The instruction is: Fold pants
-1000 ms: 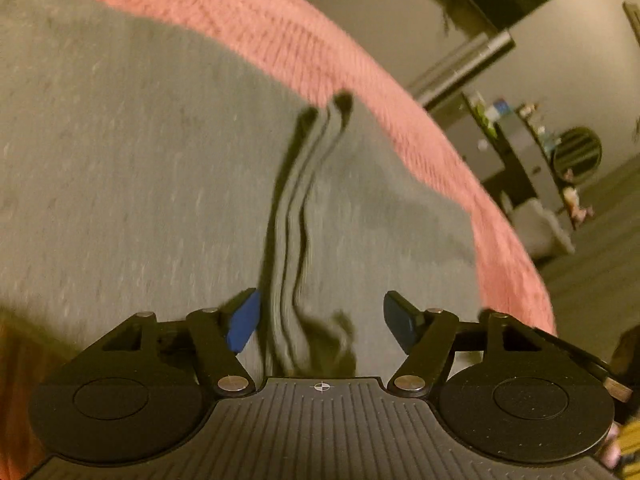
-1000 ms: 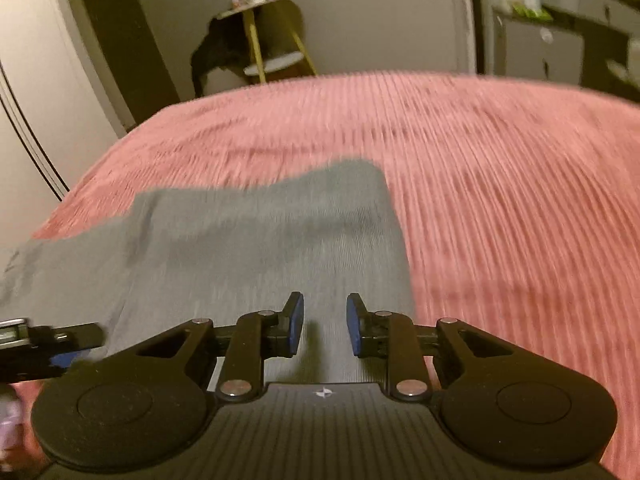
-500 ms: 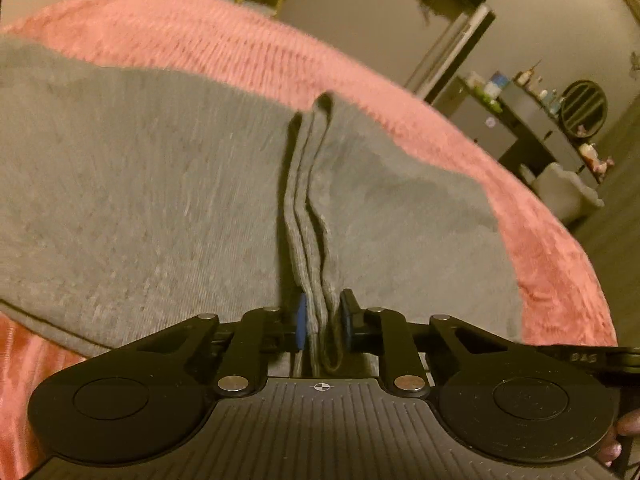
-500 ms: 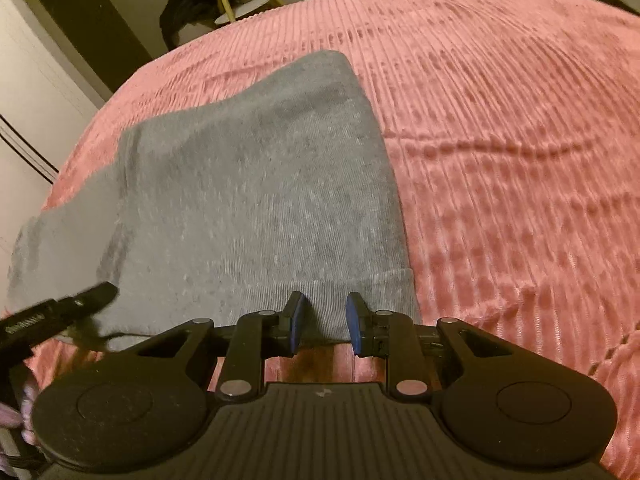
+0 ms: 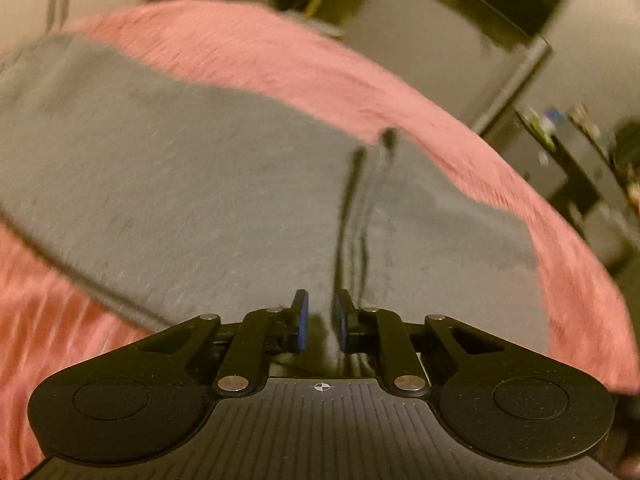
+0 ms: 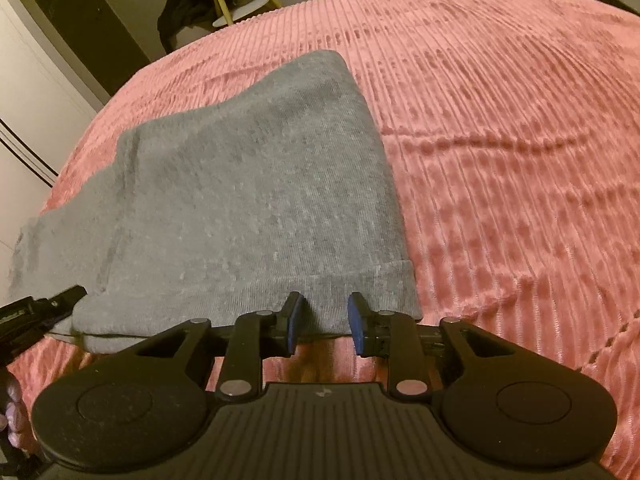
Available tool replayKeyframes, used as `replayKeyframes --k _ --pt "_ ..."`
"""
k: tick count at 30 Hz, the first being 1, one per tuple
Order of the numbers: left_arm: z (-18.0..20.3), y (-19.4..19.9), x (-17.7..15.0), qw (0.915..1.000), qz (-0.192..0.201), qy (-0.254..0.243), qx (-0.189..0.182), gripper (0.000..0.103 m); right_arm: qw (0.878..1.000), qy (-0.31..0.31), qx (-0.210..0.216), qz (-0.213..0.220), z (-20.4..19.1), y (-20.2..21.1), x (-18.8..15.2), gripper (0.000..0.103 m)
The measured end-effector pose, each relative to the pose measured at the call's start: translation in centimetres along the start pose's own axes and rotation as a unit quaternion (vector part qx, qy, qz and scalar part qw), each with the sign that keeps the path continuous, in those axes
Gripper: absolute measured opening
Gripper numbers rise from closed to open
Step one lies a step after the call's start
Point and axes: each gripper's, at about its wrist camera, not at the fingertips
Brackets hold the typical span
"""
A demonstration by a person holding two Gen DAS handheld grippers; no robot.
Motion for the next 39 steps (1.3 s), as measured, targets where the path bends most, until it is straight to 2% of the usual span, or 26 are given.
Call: replayKeyframes --k 3,8,12,17,23,26,32,39 --pt "-1.6 0.5 0.5 0.9975 0.013 0.065 -0.024 0.031 1.000 -0.008 0.012 0.000 0.3 0.0 0.1 0.031" --pt "-2.0 0.1 0.5 0.9974 0.008 0.072 0.005 0.041 1.000 0.001 0.006 0.000 -0.2 -0.1 0.1 0.031" --pt "-1.5 -0.6 0.2 0.9985 0.002 0.051 0.021 0.043 1.000 -0.003 0.013 -0.003 0.1 -0.3 0.2 0.032" --pt "-0.8 -1.5 0.0 0.9995 -0.003 0.008 0.031 0.054 1.000 -0.005 0.015 -0.004 0.1 -0.1 0.4 0.032" --pt "-0.2 -2.0 -0.2 0.9986 -0.004 -0.030 0.043 0.062 0.999 -0.003 0.012 0.045 -1.4 1.8 1.2 0.032" --pt "-0.1 -2.0 -0.3 0.9985 -0.004 -0.036 0.042 0.064 0.996 0.024 -0.016 0.086 -2.9 2.0 2.6 0.032" --pt "-0.4 -2.0 -0.3 0.9988 0.001 -0.033 0.037 0.070 0.986 0.069 -0.055 0.140 -6.4 -0.2 6.4 0.032" --pt "-0.7 -1.3 0.0 0.9986 0.002 -0.032 0.041 0.082 0.974 0.117 -0.114 0.154 -9.8 -5.2 9.1 0.032"
Point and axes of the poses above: each gripper's, at about its wrist camera, not at the fingertips, and y roughly against the way its jaws point, z to its right, x to its top, and after that the axes turned 10 degrees about -x, right-handed
